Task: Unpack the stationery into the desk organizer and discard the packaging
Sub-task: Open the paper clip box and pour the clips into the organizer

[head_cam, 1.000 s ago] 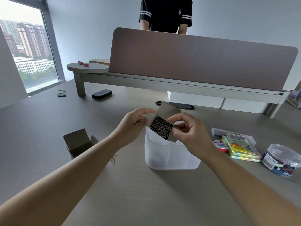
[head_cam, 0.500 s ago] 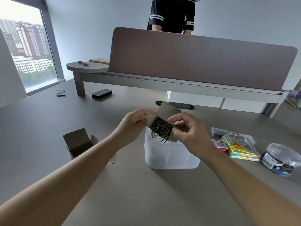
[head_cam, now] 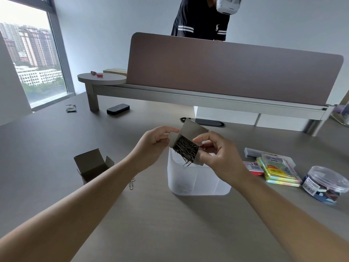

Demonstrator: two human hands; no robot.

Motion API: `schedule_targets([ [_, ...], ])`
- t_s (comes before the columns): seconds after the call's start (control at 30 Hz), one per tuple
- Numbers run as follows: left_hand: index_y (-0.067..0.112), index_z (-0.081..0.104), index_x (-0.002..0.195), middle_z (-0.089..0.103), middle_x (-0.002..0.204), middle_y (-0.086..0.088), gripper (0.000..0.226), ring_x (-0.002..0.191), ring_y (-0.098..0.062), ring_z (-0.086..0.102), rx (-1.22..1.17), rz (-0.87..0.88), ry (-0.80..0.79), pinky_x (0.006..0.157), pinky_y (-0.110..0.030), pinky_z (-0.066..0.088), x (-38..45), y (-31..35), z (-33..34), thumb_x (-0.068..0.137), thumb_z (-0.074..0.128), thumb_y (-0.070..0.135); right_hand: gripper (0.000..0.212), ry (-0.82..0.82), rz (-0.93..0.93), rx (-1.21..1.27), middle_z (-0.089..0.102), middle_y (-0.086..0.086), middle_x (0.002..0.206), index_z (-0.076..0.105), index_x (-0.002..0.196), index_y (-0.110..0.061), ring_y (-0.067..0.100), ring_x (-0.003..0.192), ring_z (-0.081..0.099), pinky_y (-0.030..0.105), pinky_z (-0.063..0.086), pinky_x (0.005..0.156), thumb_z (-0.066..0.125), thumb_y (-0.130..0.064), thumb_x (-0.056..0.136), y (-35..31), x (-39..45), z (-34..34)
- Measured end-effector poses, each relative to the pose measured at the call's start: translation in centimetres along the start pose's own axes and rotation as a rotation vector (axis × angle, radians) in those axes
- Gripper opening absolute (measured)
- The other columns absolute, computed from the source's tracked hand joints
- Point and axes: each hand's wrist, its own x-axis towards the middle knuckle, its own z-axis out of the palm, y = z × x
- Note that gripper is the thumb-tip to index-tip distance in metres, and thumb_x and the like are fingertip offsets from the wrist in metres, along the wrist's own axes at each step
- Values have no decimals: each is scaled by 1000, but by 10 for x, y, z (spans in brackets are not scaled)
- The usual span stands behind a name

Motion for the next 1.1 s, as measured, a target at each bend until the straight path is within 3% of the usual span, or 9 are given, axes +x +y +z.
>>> schedule_targets([
  [0.1, 35, 56, 85, 64, 84, 10, 53, 70, 11, 59, 1, -4, 6, 75, -12, 43, 0, 1, 0, 84, 38, -14, 35, -6, -13, 4, 58, -12, 76, 54, 70, -35, -4, 64, 52, 5, 43, 59, 62, -2, 77, 0, 0, 0],
  [0.2, 35, 57, 85, 64, 85, 10, 52, 73, 10, 60, -7, -16, 13, 81, -21, 44, -1, 0, 0, 84, 38, -14, 34, -6, -27, 11, 58, -13, 77, 55, 70, -35, -6, 64, 52, 5, 43, 61, 63, -2, 76, -1, 0, 1],
  [0.4, 36, 57, 84, 63, 94, -7, 52, 94, -22, 58, 0, -31, 22, 93, -43, 43, -1, -1, -1, 84, 38, -13, 15, -8, -23, 39, 58, -10, 77, 55, 68, -37, -3, 65, 52, 5, 43, 62, 58, -23, 62, -3, 0, 2],
  [0.5, 37, 58, 85, 63, 97, -9, 52, 98, -22, 57, 4, -33, 20, 92, -40, 43, -2, -1, 0, 84, 39, -12, 16, -9, -29, 36, 58, -10, 77, 55, 68, -37, -4, 65, 52, 5, 44, 62, 57, -22, 62, -2, -1, 3],
  [0.63, 36, 59, 83, 63, 89, -9, 47, 82, -13, 57, -28, -39, 17, 79, -31, 38, -3, 0, 0, 83, 42, -8, 25, -8, -50, 39, 59, -10, 78, 56, 68, -37, -2, 67, 53, 6, 44, 63, 63, -13, 69, -1, -3, 2],
  [0.73, 36, 59, 82, 64, 84, -4, 49, 84, -20, 57, -57, -29, 13, 82, -34, 39, -3, -2, 1, 83, 41, -10, 40, -7, -56, 0, 59, -6, 80, 55, 70, -35, 3, 70, 52, 7, 44, 66, 61, 3, 75, 1, -4, 1],
  [0.87, 45, 64, 82, 63, 87, -14, 48, 81, -21, 51, -37, -31, 24, 77, -34, 37, -2, -5, 0, 80, 44, 0, 41, -12, -65, -20, 58, -6, 80, 55, 71, -34, 5, 71, 51, 8, 44, 67, 59, 7, 75, 0, -4, 1],
  [1.0, 15, 63, 99, 66, 80, 3, 41, 75, -7, 59, -23, -24, 19, 74, -23, 42, -3, -5, 2, 83, 40, -14, 38, -12, -71, -28, 58, -3, 81, 56, 72, -32, 5, 72, 51, 7, 43, 67, 60, 6, 74, 1, -3, 2],
  [1.1, 26, 61, 89, 69, 68, 19, 47, 71, 3, 61, -20, -21, 16, 73, -15, 44, -3, -2, 2, 82, 39, -15, 21, -4, -64, -4, 58, -5, 80, 56, 70, -33, 5, 71, 52, 7, 43, 67, 57, -13, 65, 1, -4, 2],
])
